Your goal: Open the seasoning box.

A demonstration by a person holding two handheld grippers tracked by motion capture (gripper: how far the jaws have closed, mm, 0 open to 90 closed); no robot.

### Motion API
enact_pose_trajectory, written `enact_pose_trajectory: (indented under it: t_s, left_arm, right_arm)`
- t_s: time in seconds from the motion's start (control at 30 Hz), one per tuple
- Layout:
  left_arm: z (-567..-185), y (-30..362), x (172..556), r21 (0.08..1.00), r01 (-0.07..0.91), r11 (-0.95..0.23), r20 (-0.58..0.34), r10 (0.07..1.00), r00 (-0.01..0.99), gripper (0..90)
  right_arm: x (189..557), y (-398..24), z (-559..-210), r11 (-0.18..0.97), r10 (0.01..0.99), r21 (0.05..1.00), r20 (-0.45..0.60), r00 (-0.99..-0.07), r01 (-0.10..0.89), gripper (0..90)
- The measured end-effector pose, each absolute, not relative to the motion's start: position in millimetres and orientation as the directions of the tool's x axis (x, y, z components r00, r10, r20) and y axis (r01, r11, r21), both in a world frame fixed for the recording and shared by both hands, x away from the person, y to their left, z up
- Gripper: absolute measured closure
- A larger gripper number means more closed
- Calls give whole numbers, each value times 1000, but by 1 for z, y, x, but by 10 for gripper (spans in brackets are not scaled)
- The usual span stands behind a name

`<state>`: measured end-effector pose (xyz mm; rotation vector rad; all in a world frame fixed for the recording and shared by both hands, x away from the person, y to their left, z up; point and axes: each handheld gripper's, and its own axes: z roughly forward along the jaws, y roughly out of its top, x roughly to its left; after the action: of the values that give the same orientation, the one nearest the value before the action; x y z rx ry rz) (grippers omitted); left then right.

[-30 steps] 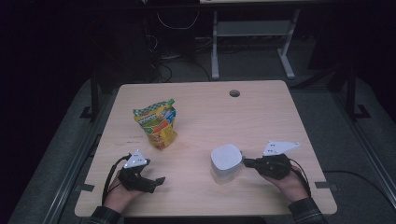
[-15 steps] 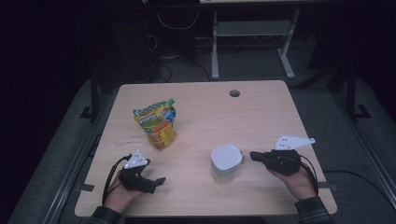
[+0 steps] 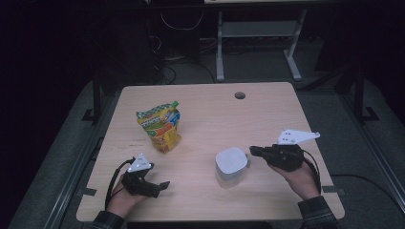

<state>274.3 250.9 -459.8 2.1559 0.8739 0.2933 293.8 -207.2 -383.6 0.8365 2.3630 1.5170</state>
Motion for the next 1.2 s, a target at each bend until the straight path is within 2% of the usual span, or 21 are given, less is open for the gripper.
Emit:
enact_pose_trajectory:
  t_s: [0.4,1.2]
  left_arm:
    - [-460,250,274,742,492,-456,-76,672,737,48]
    - [-461,250,275,739,493,-458,-76,671,737,48]
  right_arm:
    - [295,-190,-383,340,526,877,122,-842,339,900]
    - [298,-191,-389,347,544,873,111,-832,343,900]
